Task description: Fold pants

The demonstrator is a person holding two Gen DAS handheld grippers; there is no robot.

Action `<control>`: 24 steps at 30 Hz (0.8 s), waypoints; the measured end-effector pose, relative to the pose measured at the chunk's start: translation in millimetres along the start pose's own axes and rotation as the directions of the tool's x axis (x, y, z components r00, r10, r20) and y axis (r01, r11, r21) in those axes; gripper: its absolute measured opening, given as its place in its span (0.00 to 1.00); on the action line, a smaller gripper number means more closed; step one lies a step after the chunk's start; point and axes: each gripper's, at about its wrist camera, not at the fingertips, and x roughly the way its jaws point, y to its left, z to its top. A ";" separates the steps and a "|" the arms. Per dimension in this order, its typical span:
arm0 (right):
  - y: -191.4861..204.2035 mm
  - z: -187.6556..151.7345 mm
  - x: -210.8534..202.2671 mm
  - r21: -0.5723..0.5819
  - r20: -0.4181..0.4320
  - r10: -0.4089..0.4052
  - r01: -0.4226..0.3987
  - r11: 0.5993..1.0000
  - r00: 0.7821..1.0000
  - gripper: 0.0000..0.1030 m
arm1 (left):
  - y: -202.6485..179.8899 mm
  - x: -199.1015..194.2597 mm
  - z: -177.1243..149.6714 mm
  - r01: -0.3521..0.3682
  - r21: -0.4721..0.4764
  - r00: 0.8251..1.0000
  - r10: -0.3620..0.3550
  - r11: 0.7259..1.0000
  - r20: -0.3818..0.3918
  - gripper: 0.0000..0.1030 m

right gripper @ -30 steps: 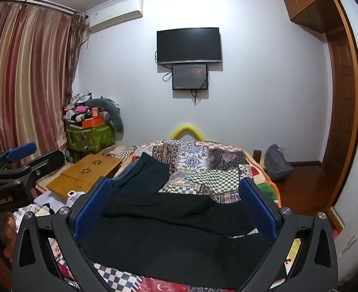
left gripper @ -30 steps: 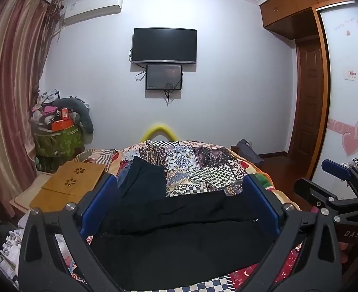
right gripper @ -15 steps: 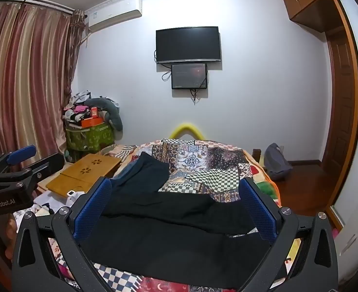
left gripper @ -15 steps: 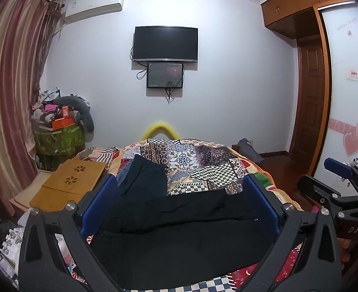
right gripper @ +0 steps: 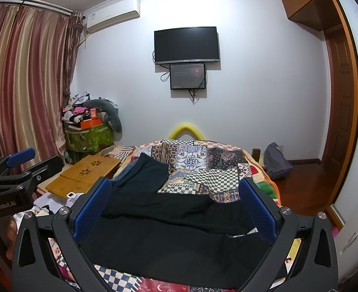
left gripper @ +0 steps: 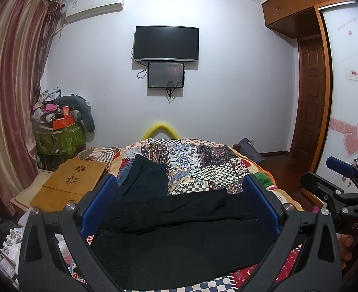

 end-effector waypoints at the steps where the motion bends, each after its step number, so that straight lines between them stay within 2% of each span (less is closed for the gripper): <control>1: 1.9 0.1 -0.5 -0.001 0.001 0.000 0.000 1.000 1.000 1.00 | 1.1 -0.3 0.1 -0.001 -0.001 1.000 0.001 1.000 0.001 1.00; 2: -14.9 -4.3 1.6 0.003 -0.003 -0.004 0.004 1.000 1.000 1.00 | 1.6 -0.5 0.2 -0.001 -0.001 1.000 0.001 1.000 0.001 1.00; 24: -9.4 -3.4 2.8 -0.001 -0.002 -0.001 0.001 1.000 1.000 1.00 | 6.1 2.0 -2.6 -0.007 -0.004 1.000 0.007 1.000 -0.003 1.00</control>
